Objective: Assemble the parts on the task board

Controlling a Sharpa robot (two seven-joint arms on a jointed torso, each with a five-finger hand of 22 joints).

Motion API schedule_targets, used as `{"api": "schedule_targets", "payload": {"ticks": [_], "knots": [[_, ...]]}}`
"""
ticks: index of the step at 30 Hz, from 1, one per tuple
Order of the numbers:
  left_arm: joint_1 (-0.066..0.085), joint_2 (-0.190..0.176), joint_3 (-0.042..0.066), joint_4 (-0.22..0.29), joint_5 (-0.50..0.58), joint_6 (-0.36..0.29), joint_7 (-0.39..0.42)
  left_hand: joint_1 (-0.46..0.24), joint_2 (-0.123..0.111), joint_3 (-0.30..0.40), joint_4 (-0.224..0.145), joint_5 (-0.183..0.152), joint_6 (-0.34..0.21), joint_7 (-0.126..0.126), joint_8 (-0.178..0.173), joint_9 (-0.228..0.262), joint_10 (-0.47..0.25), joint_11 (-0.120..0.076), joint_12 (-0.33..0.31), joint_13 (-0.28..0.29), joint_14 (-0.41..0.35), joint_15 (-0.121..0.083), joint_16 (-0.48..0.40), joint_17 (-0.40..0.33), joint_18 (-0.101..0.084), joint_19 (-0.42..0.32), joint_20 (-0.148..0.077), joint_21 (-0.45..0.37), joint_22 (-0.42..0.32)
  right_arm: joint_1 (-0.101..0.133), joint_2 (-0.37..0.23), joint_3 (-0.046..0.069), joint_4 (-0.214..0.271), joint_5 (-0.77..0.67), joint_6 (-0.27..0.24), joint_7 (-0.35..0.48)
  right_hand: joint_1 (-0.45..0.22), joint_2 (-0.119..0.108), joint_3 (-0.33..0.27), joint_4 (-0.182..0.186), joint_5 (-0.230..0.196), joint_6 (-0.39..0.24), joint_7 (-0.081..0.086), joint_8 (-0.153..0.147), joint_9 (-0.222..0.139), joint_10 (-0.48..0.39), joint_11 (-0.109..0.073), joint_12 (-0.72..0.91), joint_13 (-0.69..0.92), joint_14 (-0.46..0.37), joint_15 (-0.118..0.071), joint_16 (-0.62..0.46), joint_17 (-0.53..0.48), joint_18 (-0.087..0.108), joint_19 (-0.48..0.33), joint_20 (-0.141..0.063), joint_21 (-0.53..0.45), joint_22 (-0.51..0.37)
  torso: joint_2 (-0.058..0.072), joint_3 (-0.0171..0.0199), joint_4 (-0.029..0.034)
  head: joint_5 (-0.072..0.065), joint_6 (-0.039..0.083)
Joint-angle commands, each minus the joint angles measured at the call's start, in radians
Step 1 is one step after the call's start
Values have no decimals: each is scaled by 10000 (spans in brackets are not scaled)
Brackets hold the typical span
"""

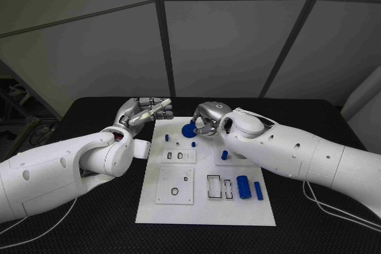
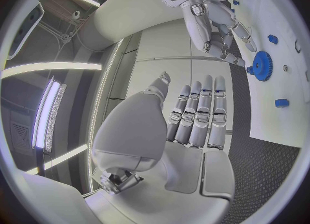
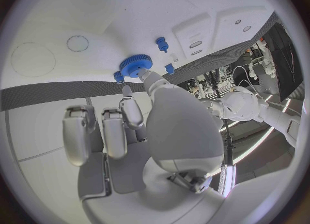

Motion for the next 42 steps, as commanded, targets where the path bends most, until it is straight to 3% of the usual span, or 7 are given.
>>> {"api": "schedule_targets", "payload": {"ticks": [1, 9, 15, 24, 31, 35, 42], "knots": [[18, 12, 8, 3, -83, 123, 20, 13, 76, 7, -62, -53, 5, 40, -61, -9, -44, 3, -59, -10, -96, 6, -37, 9, -176, -80, 7, -67, -9, 17, -28, 2, 35, 100, -292, 139, -106, 13, -10, 63, -37, -86, -16, -32, -12, 37, 32, 31, 15, 903, 64, 23, 1886, -61, 494, 100, -2, 1961, 2, -4, 12, -12, 0], [18, -38, 8, 22, -83, 132, 33, 14, 76, 8, -66, -53, 3, 41, -62, -9, -46, 4, -59, -10, -99, 8, -42, 11, -176, -83, 8, -68, -10, 17, -429, 2, 365, 876, -625, 490, -148, 95, 3, 112, 10, -114, -49, -69, -15, 64, 10, 62, 50, 885, 54, -7, 1812, -40, 425, 102, -42, 1878, -13, -4, -20, 18, 27], [18, -95, 8, 18, -83, 183, 41, 4, 102, 17, -86, -53, 70, 30, -35, 3, 43, -16, -17, 7, -117, 8, -78, 23, -176, -111, 14, -76, -17, 20, -1538, 9, 1130, 2394, -1143, 1467, 148, 427, 351, -35, 347, 94, -102, -86, 10, -32, -59, -48, -48, 833, -10, -101, 1606, 21, 225, 50, -163, 1640, -36, -7, -30, 8, 89], [16, -163, 6, -54, -233, 436, -12, -27, 185, 140, -146, -54, 489, -83, 67, 21, 714, -190, 131, 46, 227, -137, -33, 174, -155, -143, -44, -51, -22, 31, -3712, 15, 2195, 4914, -835, 3259, 290, 240, 427, -263, 83, 475, -216, -58, 44, -76, -158, -148, -131, 788, -96, -195, 1426, 70, 59, -28, -272, 1444, -141, 19, -231, 46, 161], [9, -107, 3, -149, -343, 666, -29, -47, 180, 203, -148, -57, 622, -124, 75, 16, 897, -245, 120, 38, 392, -199, -2, 232, -147, -71, -85, 2, -5, 30, -4335, 12, 1817, 5497, -623, 3780, 346, 24, 282, -398, 169, 241, -172, -251, -34, -193, -125, -307, -278, 788, -87, -211, 1418, 74, 36, -42, -297, 1416, -147, 74, -284, -46, 192], [-4, -56, 2, -198, -357, 719, -17, -57, 151, 217, -155, -57, 579, -125, 25, -2, 853, -234, 54, 14, 437, -203, -5, 250, -149, -30, -101, 29, 4, 27, -4329, 10, 1434, 5558, -461, 3881, 437, -14, 229, -488, 175, 6, -135, -287, -95, -282, -91, -408, -369, 790, -60, -214, 1424, 84, 1, -23, -324, 1374, -121, 70, -231, -163, 193], [-31, 3, 1, -261, -364, 738, 0, -72, 132, 228, -160, -57, 540, -113, -15, -11, 806, -215, -3, -3, 398, -180, -56, 248, -158, -30, -103, 30, 1, 20, -4142, 8, 829, 5264, -163, 3879, 490, -64, 125, -561, 172, -288, -103, -292, -165, -379, -58, -504, -456, 797, -29, -207, 1451, 102, -58, 5, -368, 1302, -121, 46, -209, -194, 143]]}}
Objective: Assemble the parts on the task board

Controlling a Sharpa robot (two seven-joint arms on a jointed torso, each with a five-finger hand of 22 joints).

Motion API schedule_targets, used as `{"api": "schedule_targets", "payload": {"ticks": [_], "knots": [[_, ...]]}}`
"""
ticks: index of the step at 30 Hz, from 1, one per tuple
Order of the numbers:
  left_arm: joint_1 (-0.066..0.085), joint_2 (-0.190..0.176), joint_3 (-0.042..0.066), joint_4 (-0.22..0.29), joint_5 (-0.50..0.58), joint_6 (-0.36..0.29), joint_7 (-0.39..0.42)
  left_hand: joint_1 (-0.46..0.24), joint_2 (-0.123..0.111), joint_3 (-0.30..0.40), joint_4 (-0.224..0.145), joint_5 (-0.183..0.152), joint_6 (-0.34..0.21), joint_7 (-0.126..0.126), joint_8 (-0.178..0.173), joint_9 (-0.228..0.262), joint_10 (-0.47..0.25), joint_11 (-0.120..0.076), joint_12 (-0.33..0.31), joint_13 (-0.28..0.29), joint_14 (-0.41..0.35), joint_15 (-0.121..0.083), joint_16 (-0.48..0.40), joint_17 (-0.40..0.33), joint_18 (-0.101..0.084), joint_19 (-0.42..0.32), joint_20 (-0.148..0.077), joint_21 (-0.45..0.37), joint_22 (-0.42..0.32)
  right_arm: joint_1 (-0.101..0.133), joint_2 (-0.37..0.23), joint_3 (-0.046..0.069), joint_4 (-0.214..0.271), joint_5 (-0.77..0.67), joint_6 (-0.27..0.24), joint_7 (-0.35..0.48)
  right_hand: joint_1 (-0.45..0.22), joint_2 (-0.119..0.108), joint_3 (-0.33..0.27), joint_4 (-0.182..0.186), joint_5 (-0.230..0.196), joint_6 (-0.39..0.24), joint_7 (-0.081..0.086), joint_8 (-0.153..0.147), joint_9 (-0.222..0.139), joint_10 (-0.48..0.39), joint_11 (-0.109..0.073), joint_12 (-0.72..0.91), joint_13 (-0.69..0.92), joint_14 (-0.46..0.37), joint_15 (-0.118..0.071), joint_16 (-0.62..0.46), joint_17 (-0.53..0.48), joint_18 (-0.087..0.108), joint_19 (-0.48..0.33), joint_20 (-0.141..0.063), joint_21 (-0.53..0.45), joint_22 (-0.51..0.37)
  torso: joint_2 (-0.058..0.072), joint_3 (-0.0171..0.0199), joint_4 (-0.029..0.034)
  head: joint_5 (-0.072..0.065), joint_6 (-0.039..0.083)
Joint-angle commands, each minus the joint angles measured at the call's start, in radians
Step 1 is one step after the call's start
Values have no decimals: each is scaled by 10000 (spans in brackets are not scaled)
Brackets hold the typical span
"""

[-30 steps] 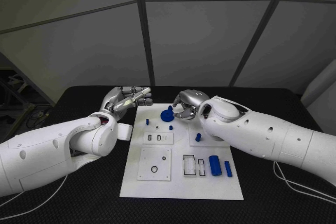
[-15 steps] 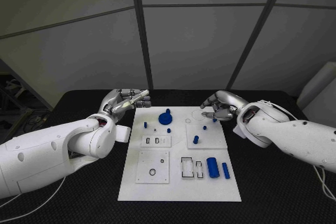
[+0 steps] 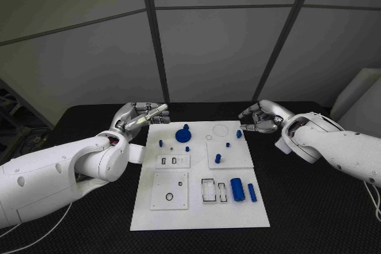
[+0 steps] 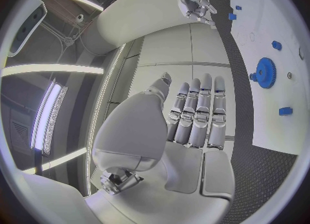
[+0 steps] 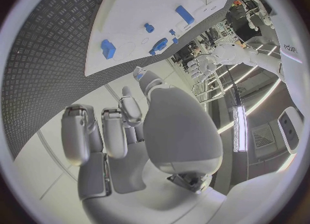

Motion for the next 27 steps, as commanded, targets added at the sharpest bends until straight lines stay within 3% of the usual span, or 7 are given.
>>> {"api": "schedule_targets", "payload": {"ticks": [1, 6, 10, 27], "knots": [[-3, 25, 4, -19, -130, 212, 44, -74, 23, 58, -27, -57, -27, -19, -65, -12, -37, 39, -62, -17, 30, 5, -11, 6, -159, 38, -28, 28, 9, 14, 88, 3, -208, -26, 393, 288, 51, -64, -45, -52, 25, -138, -1, -61, -30, -103, -10, -92, -36, 760, 13, -33, 1451, 106, -67, 13, -72, 1283, 7, -19, 20, -13, -35], [-12, 49, 4, -45, -131, 212, 49, -77, 18, 61, -30, -57, -41, -15, -77, -14, -55, 46, -78, -22, 17, 12, -28, 5, -161, 34, -26, 26, 7, 9, 230, 2, -460, -180, 620, 220, 103, -74, -139, -103, 20, -421, 30, -60, -95, -201, 21, -180, -120, 773, 39, -13, 1500, 118, -109, 37, -105, 1233, 2, -12, 8, 1, -62], [-16, 60, 4, -43, -131, 213, 57, -82, 7, 66, -37, -58, -67, -4, -97, -17, -92, 61, -104, -29, -11, 27, -60, 3, -166, 20, -21, 18, 1, -1, 342, 1, -690, -414, 964, 133, 178, -77, -203, -161, 30, -636, 53, -60, -150, -309, 40, -280, -216, 774, 59, -12, 1506, 133, -160, 56, -143, 1173, 1, -36, 27, -43, -89], [-18, 40, 4, -39, -131, 172, 66, -85, 1, 70, -43, -58, -85, 5, -109, -17, -118, 72, -118, -32, -34, 38, -86, 2, -170, 4, -15, 9, -4, -145, 588, -1, -1075, -800, 1463, -31, 151, -26, -306, -138, 29, -572, 83, 26, -155, -286, 69, -239, -178, 783, 85, 6, 1548, 135, -164, 80, -152, 1169, -1, -18, 16, -6, -167]]}}
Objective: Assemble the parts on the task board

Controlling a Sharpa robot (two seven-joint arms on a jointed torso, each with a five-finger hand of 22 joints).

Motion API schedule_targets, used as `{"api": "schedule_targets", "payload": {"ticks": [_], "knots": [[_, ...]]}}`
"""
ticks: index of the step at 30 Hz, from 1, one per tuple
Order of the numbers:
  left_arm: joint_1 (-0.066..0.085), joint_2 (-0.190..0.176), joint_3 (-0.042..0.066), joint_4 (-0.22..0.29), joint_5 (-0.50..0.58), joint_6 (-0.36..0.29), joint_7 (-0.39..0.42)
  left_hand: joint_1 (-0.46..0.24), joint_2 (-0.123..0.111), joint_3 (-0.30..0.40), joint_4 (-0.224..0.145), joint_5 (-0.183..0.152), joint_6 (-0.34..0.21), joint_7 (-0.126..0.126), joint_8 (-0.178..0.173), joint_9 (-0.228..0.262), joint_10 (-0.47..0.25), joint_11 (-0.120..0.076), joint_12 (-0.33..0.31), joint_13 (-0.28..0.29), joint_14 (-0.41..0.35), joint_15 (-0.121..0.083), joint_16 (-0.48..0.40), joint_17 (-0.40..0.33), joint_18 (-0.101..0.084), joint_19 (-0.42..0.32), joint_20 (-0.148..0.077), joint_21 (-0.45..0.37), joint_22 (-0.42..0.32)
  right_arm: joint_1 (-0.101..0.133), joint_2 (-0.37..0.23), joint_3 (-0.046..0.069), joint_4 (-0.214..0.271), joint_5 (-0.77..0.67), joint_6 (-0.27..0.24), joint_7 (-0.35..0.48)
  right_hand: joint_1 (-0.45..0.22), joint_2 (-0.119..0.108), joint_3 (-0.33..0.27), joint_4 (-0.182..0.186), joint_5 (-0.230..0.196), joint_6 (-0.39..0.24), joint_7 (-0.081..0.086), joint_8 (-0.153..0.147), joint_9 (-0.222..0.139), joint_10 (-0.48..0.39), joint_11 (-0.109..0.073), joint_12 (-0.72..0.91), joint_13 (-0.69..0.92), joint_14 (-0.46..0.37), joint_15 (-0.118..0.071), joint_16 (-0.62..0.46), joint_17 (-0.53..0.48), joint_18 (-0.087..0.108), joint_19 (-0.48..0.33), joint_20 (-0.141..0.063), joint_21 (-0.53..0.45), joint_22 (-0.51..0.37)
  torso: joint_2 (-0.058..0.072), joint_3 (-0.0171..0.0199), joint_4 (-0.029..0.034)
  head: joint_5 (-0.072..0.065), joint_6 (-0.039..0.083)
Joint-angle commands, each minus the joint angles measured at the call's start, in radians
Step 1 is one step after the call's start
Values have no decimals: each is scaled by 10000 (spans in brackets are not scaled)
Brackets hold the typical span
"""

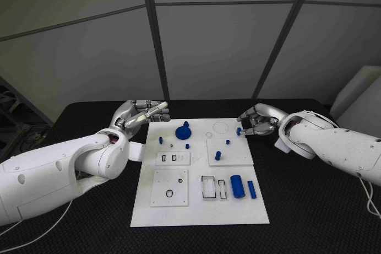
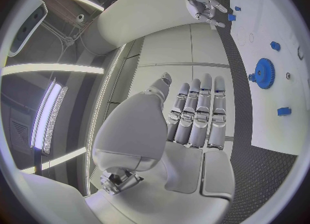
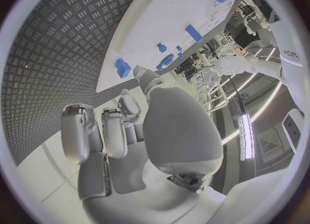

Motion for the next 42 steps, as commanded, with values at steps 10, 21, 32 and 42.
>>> {"api": "schedule_targets", "payload": {"ticks": [10, 21, 32, 42], "knots": [[10, 17, 7, -6, -90, 80, 63, -85, 1, 42, -14, -58, -84, 5, -68, -11, -38, -4, -69, -13, -33, 37, -49, 4, -169, 3, -16, 9, -6, -47, 229, 2, -243, -287, 330, -152, 32, 191, -147, 42, 33, 423, 0, 188, 55, 41, 30, 98, 107, 782, 91, 1, 1547, 124, -23, 51, -17, 1221, 6, 4, -4, 24, -46], [10, 26, 7, -15, -90, 76, 57, -85, 1, 42, -14, -58, -84, 5, -68, -11, -38, -4, -69, -13, -33, 37, -49, 4, -169, 3, -16, 9, -6, -121, 371, 1, -447, -404, 355, -274, 9, 281, -178, 66, 16, 723, 8, 313, 91, 129, 33, 201, 204, 775, 93, -12, 1526, 108, 34, 52, 15, 1288, -4, 11, -9, 40, -94], [10, 23, 7, -19, -90, 78, 49, -85, 1, 42, -14, -58, -84, 5, -68, -11, -38, -4, -69, -13, -33, 37, -49, 4, -169, 3, -16, 9, -6, -132, 507, 1, -625, -440, 400, -331, 4, 350, -160, 86, 14, 759, 13, 320, 89, 164, 34, 236, 238, 778, 93, -8, 1539, 97, 73, 52, 39, 1334, -6, 17, -12, 55, -112], [10, 22, 7, -17, -90, 76, 36, -86, 8, 55, -20, -56, -98, 19, -75, -9, -61, 9, -76, -14, -47, 47, -73, 6, -171, -12, -9, 2, -12, -134, 581, 1, -706, -457, 403, -349, -45, 480, -141, 144, 16, 1056, -22, 442, 115, 315, 5, 395, 394, 788, 76, 7, 1578, 73, 159, 43, 92, 1435, -4, 16, -9, 63, -125]]}}
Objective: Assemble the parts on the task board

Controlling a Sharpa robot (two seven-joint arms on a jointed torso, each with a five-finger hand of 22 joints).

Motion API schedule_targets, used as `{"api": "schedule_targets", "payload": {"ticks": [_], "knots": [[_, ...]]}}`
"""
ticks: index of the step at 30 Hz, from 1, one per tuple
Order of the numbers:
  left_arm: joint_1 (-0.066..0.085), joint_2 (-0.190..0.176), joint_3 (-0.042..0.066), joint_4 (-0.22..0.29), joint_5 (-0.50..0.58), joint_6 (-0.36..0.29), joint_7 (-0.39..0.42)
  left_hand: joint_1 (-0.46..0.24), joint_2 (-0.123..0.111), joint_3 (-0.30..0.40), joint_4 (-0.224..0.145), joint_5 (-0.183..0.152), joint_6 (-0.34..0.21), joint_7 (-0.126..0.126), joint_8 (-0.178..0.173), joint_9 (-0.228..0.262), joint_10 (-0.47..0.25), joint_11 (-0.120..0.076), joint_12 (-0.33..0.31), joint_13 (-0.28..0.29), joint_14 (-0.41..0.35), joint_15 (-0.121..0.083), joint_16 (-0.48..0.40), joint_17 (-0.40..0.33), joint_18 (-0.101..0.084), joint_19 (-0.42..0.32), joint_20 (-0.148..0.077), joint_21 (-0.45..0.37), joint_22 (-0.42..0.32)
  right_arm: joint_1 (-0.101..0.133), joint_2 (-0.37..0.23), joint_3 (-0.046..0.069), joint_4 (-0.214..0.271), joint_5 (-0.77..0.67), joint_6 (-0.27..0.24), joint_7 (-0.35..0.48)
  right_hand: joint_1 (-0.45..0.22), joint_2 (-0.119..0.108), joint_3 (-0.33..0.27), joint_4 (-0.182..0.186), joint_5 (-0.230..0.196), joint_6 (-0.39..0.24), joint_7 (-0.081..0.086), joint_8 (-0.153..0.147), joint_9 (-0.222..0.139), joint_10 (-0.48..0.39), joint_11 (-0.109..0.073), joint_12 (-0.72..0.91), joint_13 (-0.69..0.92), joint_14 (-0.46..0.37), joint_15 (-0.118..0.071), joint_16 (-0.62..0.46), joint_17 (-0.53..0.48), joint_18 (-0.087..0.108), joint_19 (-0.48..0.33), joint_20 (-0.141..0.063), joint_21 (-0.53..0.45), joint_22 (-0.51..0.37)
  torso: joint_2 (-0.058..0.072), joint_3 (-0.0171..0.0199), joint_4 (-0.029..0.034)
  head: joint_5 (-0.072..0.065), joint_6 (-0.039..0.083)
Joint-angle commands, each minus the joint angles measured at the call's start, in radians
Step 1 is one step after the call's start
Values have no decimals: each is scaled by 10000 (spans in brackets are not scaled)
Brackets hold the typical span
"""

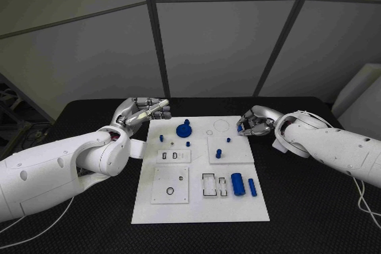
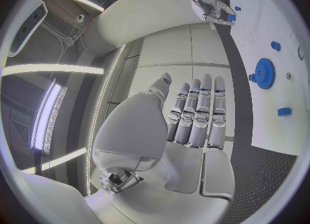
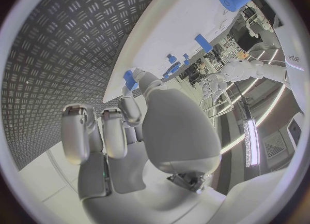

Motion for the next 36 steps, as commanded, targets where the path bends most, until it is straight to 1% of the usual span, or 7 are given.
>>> {"api": "schedule_targets", "payload": {"ticks": [1, 8, 14, 19, 23, 28, 36], "knots": [[9, 5, 7, 9, -79, 75, 35, -86, 9, 56, -20, -56, -73, -5, -34, -12, -61, 9, -37, -16, -47, 47, -32, 8, -171, -12, -10, 2, -13, 15, 24, 2, -9, -60, 75, -17, 3, 109, 4, 57, 13, 134, -24, 74, 18, 110, -2, 57, 38, 789, 70, 8, 1584, 71, 138, 13, 26, 1445, -2, 1, -1, 1, -10], [9, -2, 7, 17, -79, 69, 26, -86, 9, 56, -20, -56, -73, -5, -34, -12, -61, 9, -37, -16, -47, 47, -32, 8, -171, -12, -10, 2, -13, 15, 51, 3, -33, -61, 45, -46, -29, 199, 25, 96, 17, 539, -136, 280, 70, 199, -92, 149, 130, 795, 2, 15, 1603, 58, 186, -35, 56, 1503, -3, 1, -2, 2, -16], [9, -10, 7, 22, -79, 61, 25, -86, 9, 56, -20, -56, -73, -5, -34, -12, -61, 9, -37, -16, -47, 47, -32, 8, -171, -12, -10, 2, -13, 15, 52, 3, -27, -63, -77, -71, 32, 388, 101, 80, 49, 1160, -395, 670, 217, 296, -308, 225, 216, 805, -169, 28, 1641, 41, 250, -173, 95, 1582, -6, 4, -11, 13, -31], [9, -13, 7, 23, -79, 57, 24, -86, 15, 62, -21, -55, -76, -2, -36, -11, -67, 11, -38, -16, -49, 49, -39, 9, -171, -16, -8, 0, -15, 14, 45, 3, 20, -65, -417, -53, 131, 556, 193, 30, 83, 1301, -499, 812, 282, 340, -404, 236, 241, 813, -261, 38, 1668, 23, 308, -266, 132, 1653, -6, 9, -6, 11, -39], [9, -12, 7, 23, -79, 58, 24, -86, 15, 62, -21, -55, -76, -2, -36, -11, -67, 11, -38, -16, -49, 49, -39, 9, -171, -16, -8, 0, -15, 14, 9, 4, 133, -66, -752, -69, 239, 684, 345, -46, -241, 1274, -524, 871, 316, 341, -438, 205, 229, 825, -306, 56, 1711, 7, 354, -331, 162, 1711, -5, 13, -10, 14, -47], [9, -21, 7, 26, -79, 58, 19, -86, 15, 62, -21, -55, -76, -2, -36, -11, -67, 11, -38, -16, -49, 49, -39, 9, -171, -16, -8, 0, -15, 16, -158, 7, 545, -66, -1019, -238, 277, 718, 417, -82, -256, 1219, -515, 869, 319, 318, -436, 168, 200, 828, -311, 60, 1723, 4, 363, -343, 167, 1723, -21, -2, -21, 1, -43], [11, -61, 7, 47, -79, 53, -2, -80, 19, 70, -27, -54, -80, 1, -37, -11, -73, 13, -38, -17, -52, 51, -46, 10, -171, -21, -6, -2, -16, 49, -500, 22, 1911, -125, -1183, -909, 293, 707, 456, -113, -246, 1160, -496, 854, 315, 302, -425, 144, 182, 829, -307, 60, 1726, 4, 364, -347, 168, 1725, -85, -17, -60, 66, -56]]}}
